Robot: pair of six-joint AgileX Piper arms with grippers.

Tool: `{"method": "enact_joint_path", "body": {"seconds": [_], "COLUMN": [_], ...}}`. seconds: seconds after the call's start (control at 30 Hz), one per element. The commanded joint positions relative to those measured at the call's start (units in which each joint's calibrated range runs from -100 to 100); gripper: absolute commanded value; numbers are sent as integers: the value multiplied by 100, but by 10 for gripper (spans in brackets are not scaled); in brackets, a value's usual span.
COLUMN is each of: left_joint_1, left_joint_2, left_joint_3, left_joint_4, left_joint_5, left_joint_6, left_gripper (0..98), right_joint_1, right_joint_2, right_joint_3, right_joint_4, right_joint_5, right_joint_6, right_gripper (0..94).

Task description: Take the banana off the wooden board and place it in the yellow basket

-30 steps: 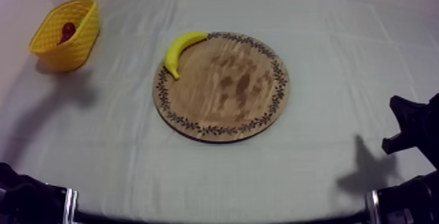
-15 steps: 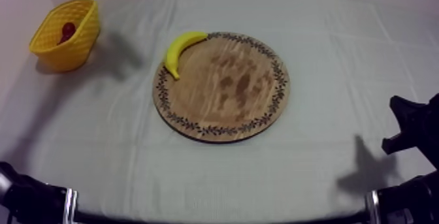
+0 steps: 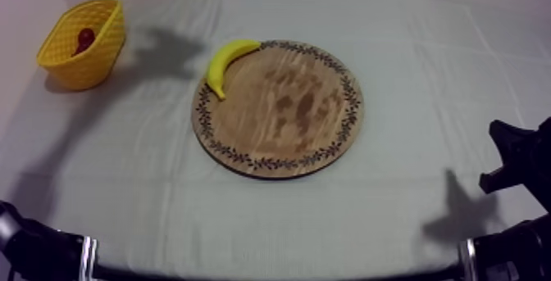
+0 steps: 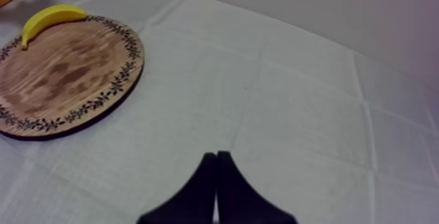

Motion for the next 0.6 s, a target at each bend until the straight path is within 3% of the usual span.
{"method": "enact_joint_path", "body": {"seconds": [0.0, 0.1, 0.23, 0.57], "left_joint_1": [-3, 14, 42, 160], "left_joint_2": [-24, -10, 126, 949], "left_joint_3": [318, 638, 826, 724], "left_joint_4": [-13, -62, -96, -65], "left_joint_5": [-114, -241, -292, -426], "left_joint_6": [47, 91, 116, 64], "left_gripper": [528, 685, 816, 893], "right_joint_1": [0, 0, 0, 0], "right_joint_2": [3, 3, 3, 3], "right_joint_3": [-3, -3, -3, -3], "right_joint_4": [0, 0, 0, 0], "right_joint_5": [2, 2, 2, 2], "right_joint_6": [-1, -1, -1, -6], "right_gripper": [2, 2, 2, 2]}}
